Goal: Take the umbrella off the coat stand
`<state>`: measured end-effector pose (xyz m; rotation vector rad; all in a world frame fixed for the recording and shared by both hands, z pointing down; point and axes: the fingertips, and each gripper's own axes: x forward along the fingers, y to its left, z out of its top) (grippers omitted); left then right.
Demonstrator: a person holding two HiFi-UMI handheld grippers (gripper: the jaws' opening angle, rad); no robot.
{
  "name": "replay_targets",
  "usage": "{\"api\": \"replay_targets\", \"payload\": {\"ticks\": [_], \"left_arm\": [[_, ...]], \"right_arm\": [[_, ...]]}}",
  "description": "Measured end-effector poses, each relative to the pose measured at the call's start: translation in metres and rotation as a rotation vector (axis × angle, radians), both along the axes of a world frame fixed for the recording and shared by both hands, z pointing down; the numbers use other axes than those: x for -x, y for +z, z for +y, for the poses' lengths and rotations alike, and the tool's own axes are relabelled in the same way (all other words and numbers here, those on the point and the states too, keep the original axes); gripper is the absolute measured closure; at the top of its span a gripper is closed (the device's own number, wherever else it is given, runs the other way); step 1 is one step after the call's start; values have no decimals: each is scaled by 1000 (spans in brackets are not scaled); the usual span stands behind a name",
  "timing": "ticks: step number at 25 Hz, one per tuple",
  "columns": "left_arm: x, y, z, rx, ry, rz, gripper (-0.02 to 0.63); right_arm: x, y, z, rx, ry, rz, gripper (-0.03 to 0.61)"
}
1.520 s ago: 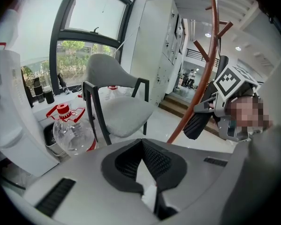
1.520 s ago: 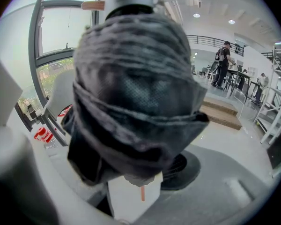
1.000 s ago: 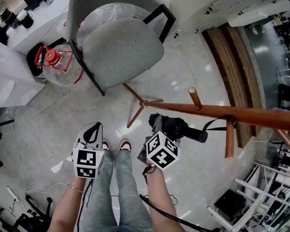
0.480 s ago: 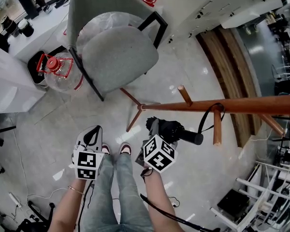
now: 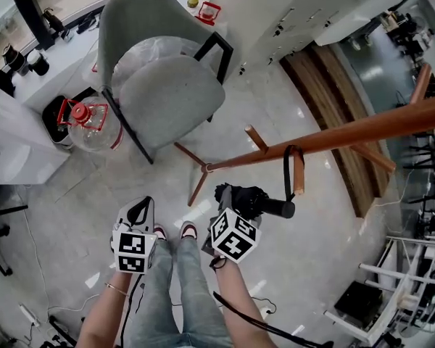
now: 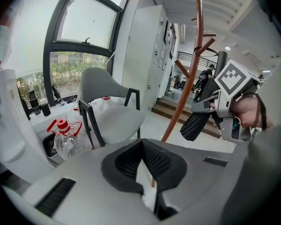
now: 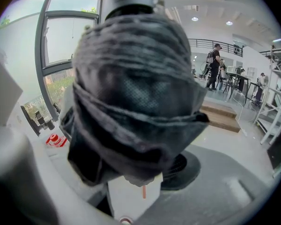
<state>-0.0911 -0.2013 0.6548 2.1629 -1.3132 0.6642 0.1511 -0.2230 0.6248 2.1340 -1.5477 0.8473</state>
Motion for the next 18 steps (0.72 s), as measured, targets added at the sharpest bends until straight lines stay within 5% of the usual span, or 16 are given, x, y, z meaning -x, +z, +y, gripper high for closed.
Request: {"api": "replay_targets", "payload": {"ticks": [18], "left_arm": [[-10, -73, -2, -70, 35, 20, 609]], "right_arm": [[18, -61, 32, 15, -85, 26, 314]]}}
